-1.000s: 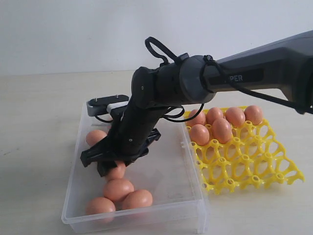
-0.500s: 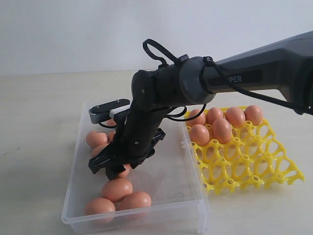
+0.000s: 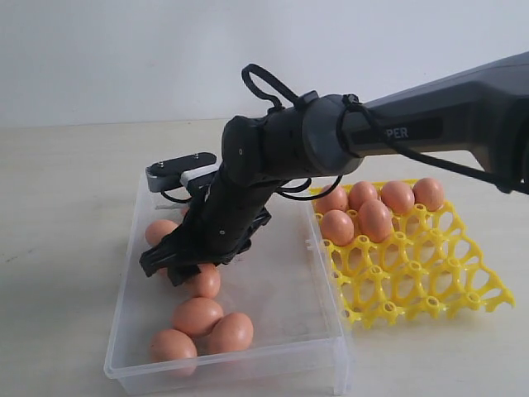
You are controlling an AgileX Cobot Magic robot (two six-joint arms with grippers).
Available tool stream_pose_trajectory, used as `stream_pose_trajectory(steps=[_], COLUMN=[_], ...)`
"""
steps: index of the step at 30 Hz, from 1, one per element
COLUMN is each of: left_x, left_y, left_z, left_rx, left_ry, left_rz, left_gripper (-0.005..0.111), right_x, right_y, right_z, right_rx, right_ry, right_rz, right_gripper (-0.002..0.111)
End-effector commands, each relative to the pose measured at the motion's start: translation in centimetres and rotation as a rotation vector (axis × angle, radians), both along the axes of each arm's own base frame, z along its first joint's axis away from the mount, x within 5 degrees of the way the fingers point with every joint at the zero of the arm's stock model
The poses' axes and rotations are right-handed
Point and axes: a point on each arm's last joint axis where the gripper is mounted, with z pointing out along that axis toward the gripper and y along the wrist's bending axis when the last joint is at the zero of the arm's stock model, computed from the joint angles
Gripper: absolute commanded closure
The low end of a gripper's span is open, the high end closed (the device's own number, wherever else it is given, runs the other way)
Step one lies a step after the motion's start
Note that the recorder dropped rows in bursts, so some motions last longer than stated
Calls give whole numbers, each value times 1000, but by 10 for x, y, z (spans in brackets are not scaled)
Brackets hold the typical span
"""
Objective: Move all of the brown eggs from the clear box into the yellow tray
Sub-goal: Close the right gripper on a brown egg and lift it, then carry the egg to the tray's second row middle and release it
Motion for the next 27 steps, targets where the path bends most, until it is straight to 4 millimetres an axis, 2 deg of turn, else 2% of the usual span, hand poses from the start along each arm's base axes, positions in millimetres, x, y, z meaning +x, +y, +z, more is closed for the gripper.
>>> stream_pose_trajectory(steps=[1, 4, 6, 8, 11, 15, 20, 22, 27], left_x=[0, 0, 0, 0, 0, 0, 0, 0, 0], left_y=[0, 0, 0, 0, 0, 0, 0, 0, 0], left_z=[3, 3, 3, 3, 3, 3, 3, 3, 3], left_rx=[-5, -5, -5, -5, -5, -5, -5, -5, -5], left_ry=[-17, -17, -17, -17, -17, -17, -17, -17, -17], left_rz=[-1, -1, -1, -1, -1, -1, -1, -1, -1], left_gripper=[107, 107, 107, 107, 107, 107, 107, 107, 107], right_x=[6, 5, 5, 5, 5, 5, 3, -3, -23], right_y=[0, 0, -1, -1, -1, -1, -6, -15, -43], right_z=[-6, -14, -15, -15, -15, -5, 32, 57, 90], right_rx=[10, -7, -10, -14, -18, -9, 20, 41, 123], right_ry=[-18, 5, 1, -8, -22, -48, -141, -224, -391], right_rz=[-12, -9, 1, 23, 55, 73, 91, 97, 43], right_gripper=[52, 53, 62, 75, 106, 108, 108, 108, 108])
